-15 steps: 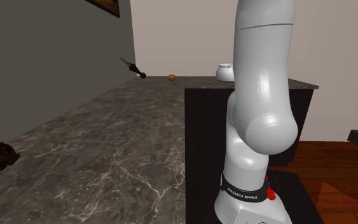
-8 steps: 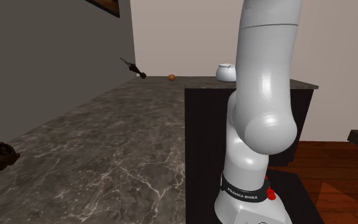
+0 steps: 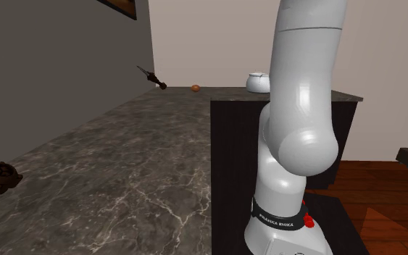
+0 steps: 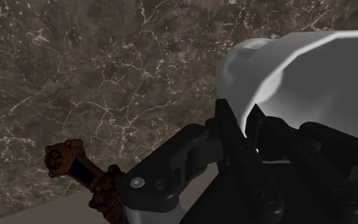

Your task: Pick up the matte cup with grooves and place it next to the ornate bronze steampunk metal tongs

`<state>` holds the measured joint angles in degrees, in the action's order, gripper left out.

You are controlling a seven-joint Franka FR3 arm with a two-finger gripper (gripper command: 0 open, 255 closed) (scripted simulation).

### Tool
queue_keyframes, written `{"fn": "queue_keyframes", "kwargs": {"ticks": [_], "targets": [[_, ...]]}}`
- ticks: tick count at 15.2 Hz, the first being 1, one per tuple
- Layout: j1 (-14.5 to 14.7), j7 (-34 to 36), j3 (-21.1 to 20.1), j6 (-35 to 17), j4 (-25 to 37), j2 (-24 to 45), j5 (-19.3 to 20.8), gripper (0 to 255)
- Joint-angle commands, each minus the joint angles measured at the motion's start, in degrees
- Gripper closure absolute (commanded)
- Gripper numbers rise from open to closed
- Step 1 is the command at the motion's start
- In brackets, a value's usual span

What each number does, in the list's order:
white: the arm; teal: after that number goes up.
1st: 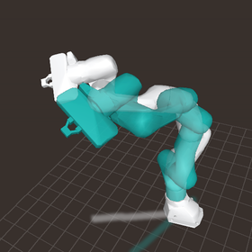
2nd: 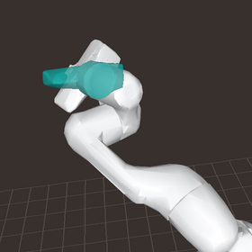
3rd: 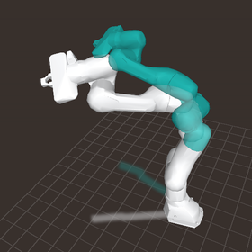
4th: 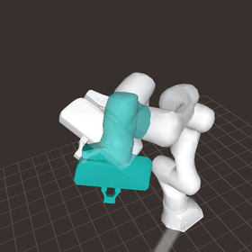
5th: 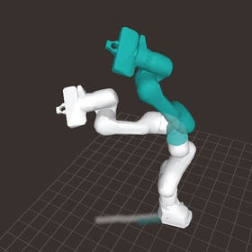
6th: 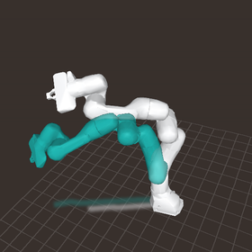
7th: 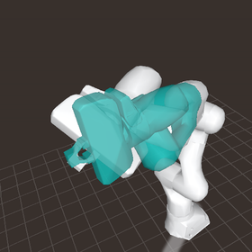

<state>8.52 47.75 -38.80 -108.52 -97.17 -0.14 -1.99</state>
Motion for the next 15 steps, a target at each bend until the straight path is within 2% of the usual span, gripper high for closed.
{"fn": "queue_keyframes", "kwargs": {"ticks": [1,15], "targets": [[-0.1,-0.3,0.1,-1.7,-1.9,-0.5,-0.3,255],[0.0,-0.3,-0.1,-12.4,-12.2,0.1,-0.1,255]]}}
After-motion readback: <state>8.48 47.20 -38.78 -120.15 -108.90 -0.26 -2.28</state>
